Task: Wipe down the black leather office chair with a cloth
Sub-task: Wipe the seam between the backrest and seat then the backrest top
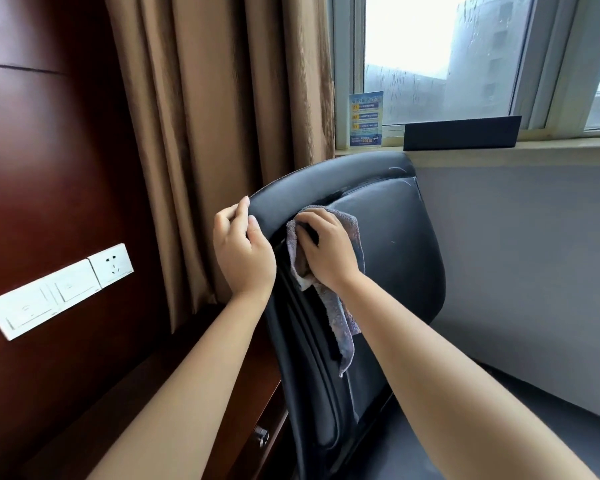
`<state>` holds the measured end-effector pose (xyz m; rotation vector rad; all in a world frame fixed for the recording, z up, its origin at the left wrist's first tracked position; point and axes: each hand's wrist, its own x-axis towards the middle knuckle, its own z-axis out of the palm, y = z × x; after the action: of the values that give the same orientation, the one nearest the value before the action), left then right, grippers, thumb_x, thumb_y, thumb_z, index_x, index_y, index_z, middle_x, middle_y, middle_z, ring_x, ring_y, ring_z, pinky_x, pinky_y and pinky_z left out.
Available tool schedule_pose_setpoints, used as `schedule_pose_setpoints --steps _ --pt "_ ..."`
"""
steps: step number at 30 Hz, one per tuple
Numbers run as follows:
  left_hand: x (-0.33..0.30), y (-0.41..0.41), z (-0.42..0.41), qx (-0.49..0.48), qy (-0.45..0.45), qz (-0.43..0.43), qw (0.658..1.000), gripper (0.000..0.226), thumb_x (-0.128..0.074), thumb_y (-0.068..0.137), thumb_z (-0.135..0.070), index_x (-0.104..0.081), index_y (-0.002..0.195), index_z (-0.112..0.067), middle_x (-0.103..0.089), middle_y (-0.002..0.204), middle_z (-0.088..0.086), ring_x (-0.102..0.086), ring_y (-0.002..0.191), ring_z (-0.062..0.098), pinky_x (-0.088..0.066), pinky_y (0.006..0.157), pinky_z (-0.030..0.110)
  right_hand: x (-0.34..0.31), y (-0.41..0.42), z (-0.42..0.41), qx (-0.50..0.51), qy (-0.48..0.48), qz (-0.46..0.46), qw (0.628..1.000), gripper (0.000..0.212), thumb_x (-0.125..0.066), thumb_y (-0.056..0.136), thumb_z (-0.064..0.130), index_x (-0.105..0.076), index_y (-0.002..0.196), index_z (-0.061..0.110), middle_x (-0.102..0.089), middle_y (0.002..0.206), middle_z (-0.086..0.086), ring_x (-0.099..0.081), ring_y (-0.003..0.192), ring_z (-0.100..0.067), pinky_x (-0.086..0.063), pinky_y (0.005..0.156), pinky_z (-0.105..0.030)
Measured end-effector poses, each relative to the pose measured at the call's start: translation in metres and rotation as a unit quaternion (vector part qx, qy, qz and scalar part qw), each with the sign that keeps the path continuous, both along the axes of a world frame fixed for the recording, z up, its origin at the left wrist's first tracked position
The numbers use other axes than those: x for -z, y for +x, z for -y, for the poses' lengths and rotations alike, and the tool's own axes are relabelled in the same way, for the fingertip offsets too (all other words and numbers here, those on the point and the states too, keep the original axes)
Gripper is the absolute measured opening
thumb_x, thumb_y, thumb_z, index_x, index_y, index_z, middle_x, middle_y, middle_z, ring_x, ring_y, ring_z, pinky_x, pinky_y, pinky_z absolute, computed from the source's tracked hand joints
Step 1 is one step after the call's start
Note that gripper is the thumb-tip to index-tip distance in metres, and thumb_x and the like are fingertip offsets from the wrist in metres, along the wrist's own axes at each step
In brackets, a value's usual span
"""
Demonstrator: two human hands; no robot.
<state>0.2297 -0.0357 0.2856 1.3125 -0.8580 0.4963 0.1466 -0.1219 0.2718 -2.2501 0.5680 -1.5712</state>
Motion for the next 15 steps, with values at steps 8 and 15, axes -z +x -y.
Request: schedule_pose_setpoints --steps 8,15 --pt "-0.003 0.013 0.007 -0.098 0.125 0.124 0.979 0.039 -0.042 0.093 -0.017 -0.059 0.124 -0.002 -0.058 0.111 0.014 -0.06 0.095 0.032 -0.048 0.078 0.038 -0.001 -0.008 0.015 0.004 -0.044 -0.041 0.998 0.015 -0.06 0.085 0.008 -0.069 0.097 0.007 -0.067 0.108 -0.003 -0.058 0.104 -0.027 -0.045 0.093 -0.035" --pt "0.004 0.014 0.008 -0.115 0.125 0.14 0.975 0.039 -0.051 0.092 -0.018 -0.057 0.125 0.0 -0.057 0.113 0.017 -0.06 0.095 0.034 -0.05 0.076 0.04 0.033 -0.014 0.001 0.013 -0.027 -0.002 1.0 0.019 -0.058 0.086 0.012 -0.071 0.1 0.007 -0.066 0.109 0.0 -0.055 0.101 -0.023 -0.038 0.092 -0.021"
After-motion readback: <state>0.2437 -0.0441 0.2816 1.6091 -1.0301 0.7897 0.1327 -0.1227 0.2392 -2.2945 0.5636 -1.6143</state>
